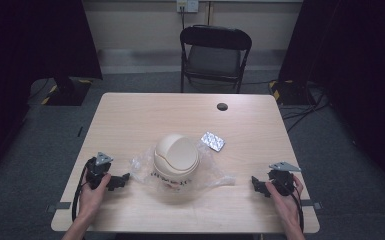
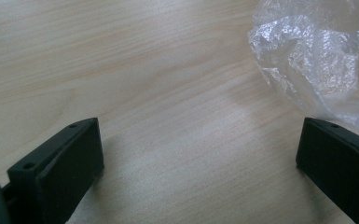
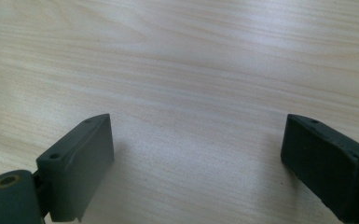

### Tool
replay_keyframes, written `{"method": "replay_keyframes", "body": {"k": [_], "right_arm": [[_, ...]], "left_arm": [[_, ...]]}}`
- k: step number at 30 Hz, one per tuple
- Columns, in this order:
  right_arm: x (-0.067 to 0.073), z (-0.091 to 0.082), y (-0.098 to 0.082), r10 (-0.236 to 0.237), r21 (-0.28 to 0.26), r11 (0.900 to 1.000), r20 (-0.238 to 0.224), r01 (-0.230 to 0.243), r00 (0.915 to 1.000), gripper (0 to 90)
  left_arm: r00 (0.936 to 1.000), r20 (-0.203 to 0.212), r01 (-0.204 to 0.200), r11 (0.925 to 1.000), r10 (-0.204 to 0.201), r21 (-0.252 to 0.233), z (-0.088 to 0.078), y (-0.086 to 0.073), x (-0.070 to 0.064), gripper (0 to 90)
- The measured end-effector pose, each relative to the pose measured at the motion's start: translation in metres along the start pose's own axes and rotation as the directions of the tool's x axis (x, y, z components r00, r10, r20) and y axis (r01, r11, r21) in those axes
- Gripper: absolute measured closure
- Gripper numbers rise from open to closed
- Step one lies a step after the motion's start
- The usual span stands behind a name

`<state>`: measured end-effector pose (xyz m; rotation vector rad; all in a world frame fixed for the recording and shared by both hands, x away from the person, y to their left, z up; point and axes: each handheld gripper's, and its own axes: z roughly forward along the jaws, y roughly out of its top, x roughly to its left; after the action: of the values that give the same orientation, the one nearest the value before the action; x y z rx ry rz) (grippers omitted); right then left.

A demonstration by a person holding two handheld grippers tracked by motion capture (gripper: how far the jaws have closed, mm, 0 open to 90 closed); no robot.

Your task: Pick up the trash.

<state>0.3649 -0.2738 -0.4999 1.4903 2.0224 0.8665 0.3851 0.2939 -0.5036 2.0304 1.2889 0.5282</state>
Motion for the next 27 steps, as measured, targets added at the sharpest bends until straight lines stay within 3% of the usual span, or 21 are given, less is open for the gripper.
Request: {"method": "replay_keyframes", "body": {"k": [4, 8, 12, 21, 25, 27], "right_arm": [[-0.002, -0.002, 0.001, -0.009, 0.002, 1.0, -0.009, 0.009, 0.9999, 14.9], [-0.001, -0.005, 0.003, -0.019, 0.002, 1.0, -0.021, 0.019, 0.9996, 15.1], [0.002, -0.009, 0.01, -0.024, -0.016, 1.0, -0.066, 0.023, 0.9975, 16.7], [0.026, -0.013, 0.031, -0.093, -0.057, 0.995, -0.126, 0.086, 0.9877, 18.0], [0.039, -0.014, 0.043, -0.125, -0.085, 0.99, -0.157, 0.113, 0.9796, 17.6], [0.045, -0.014, 0.049, -0.121, -0.096, 0.99, -0.185, 0.104, 0.9753, 17.7]], "left_arm": [[1.0, 0.002, -0.003, 1.0, 0.003, 0.0, 0.0, 0.0, 0.0, 0.0], [0.9999, 0.009, -0.007, 1.0, 0.007, -0.002, 0.0, 0.0, 0.001, 0.0], [0.9999, 0.009, -0.006, 1.0, 0.006, -0.003, 0.0, 0.0, 0.001, 0.0], [0.9996, 0.021, -0.019, 0.9998, 0.019, -0.002, -0.002, -0.002, 0.002, 0.0], [0.9994, 0.023, -0.025, 0.9997, 0.025, 0.0, -0.002, -0.002, 0.003, 0.0], [0.9994, 0.023, -0.024, 0.9997, 0.024, -0.001, -0.002, -0.002, 0.003, 0.0]]}}
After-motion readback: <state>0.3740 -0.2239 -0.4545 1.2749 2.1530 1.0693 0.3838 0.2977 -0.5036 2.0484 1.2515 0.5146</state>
